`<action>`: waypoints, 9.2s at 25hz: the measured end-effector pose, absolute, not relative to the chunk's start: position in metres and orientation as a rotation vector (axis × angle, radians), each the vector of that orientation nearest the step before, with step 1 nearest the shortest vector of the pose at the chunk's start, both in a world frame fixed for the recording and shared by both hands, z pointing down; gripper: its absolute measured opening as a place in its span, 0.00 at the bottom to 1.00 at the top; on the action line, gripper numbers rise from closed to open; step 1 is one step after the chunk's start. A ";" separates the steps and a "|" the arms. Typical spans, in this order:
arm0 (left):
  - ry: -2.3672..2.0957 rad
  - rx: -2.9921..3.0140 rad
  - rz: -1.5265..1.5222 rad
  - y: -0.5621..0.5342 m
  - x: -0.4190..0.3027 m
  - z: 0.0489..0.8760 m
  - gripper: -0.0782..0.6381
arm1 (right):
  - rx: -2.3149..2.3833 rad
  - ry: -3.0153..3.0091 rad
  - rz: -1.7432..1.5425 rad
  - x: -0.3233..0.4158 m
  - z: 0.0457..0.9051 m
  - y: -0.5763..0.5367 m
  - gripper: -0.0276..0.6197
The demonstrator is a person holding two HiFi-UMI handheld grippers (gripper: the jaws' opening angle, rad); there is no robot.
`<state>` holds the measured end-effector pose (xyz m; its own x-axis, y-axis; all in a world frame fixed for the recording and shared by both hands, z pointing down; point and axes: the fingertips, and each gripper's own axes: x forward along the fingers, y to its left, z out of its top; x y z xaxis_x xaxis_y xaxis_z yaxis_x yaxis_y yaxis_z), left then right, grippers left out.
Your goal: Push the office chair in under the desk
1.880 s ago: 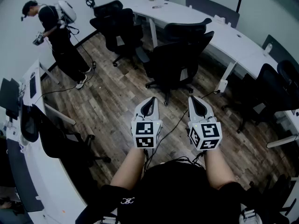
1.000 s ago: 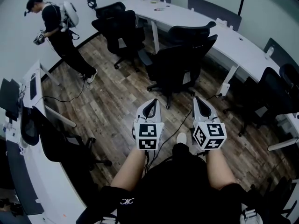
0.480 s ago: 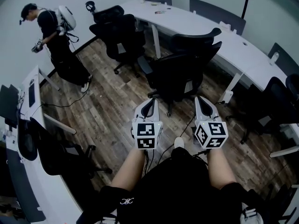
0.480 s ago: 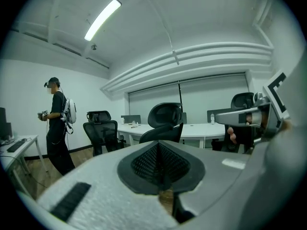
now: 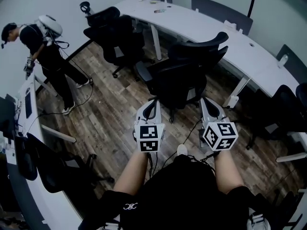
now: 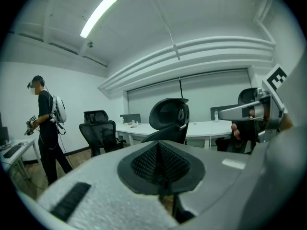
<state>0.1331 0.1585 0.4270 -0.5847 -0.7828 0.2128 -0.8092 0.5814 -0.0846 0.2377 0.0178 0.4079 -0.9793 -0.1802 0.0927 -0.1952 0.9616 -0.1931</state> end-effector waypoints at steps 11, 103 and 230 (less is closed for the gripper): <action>-2.567 1.384 0.431 0.096 0.071 0.439 0.19 | 0.326 -2.989 0.162 0.202 0.421 -0.078 0.09; -2.039 1.736 1.047 0.013 -0.116 0.513 0.50 | -0.127 -2.053 -1.231 0.057 0.504 -0.309 0.38; -1.346 2.783 1.206 -0.403 -0.506 0.510 0.53 | 0.889 -1.775 -0.550 -0.146 0.507 -0.469 0.41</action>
<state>-0.5056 -0.4033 0.5103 0.4112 -0.7391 0.5334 -0.6112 -0.6578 -0.4402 -0.1455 -0.4685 0.5065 -0.1965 -0.7822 0.5913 -0.3109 0.6216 0.7190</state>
